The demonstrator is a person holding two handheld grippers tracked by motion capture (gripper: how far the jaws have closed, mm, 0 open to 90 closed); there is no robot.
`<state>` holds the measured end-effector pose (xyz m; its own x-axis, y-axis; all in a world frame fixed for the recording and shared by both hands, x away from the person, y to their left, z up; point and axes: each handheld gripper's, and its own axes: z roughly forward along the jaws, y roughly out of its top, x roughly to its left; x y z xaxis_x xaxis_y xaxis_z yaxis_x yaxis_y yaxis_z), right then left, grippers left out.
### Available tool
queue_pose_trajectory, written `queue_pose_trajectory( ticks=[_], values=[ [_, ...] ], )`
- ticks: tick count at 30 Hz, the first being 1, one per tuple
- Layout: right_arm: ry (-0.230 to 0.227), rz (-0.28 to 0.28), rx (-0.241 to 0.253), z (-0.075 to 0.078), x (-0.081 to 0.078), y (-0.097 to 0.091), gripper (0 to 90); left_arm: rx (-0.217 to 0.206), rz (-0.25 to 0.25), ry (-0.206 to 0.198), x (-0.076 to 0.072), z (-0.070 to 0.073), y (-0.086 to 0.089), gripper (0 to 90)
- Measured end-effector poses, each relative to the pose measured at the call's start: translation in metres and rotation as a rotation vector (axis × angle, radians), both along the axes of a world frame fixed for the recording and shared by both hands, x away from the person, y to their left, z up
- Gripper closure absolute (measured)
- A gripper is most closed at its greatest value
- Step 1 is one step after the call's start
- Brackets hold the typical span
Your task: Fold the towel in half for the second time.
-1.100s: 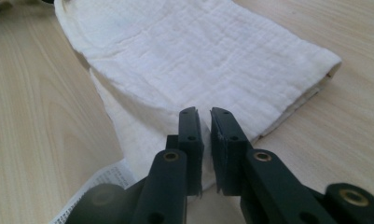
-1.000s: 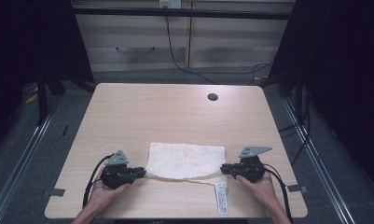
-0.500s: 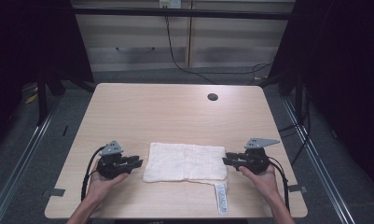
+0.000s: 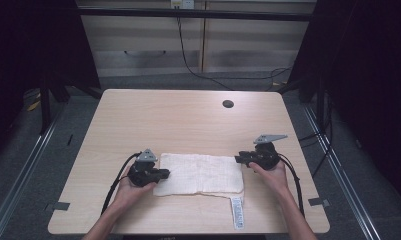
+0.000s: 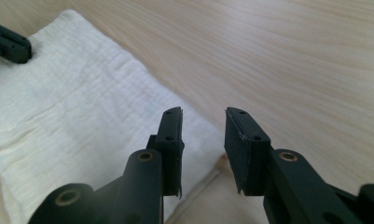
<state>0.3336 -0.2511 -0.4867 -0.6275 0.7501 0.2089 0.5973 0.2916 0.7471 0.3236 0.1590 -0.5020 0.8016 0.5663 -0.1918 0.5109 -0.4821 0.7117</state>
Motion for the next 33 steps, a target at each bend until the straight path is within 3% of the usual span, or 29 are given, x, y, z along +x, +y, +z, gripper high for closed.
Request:
queue_pose_trajectory(
  ticks=[5,12,17,24,27,33],
  values=[
    [-0.001,0.000,0.000,-0.001,0.011,0.008,67.8,-0.002,0.005,-0.001,-0.008,-0.001,0.006,85.0],
    [0.021,-0.009,-0.012,-0.013,0.024,0.013,68.6,-0.014,0.011,-0.001,-0.005,-0.002,0.009,85.1],
    [0.037,0.021,-0.034,-0.021,0.022,0.015,67.4,-0.010,0.010,-0.001,-0.004,-0.002,0.009,85.1],
    [0.027,0.041,-0.047,-0.020,0.017,0.017,66.3,0.000,0.010,-0.008,-0.006,-0.001,0.009,84.6],
    [0.017,0.055,-0.068,-0.020,0.015,0.018,72.3,0.000,0.010,-0.006,-0.006,-0.001,0.010,84.5],
    [0.027,0.060,-0.050,-0.021,0.014,0.019,86.3,0.014,0.004,-0.003,-0.008,0.002,0.011,81.6]
  ],
)
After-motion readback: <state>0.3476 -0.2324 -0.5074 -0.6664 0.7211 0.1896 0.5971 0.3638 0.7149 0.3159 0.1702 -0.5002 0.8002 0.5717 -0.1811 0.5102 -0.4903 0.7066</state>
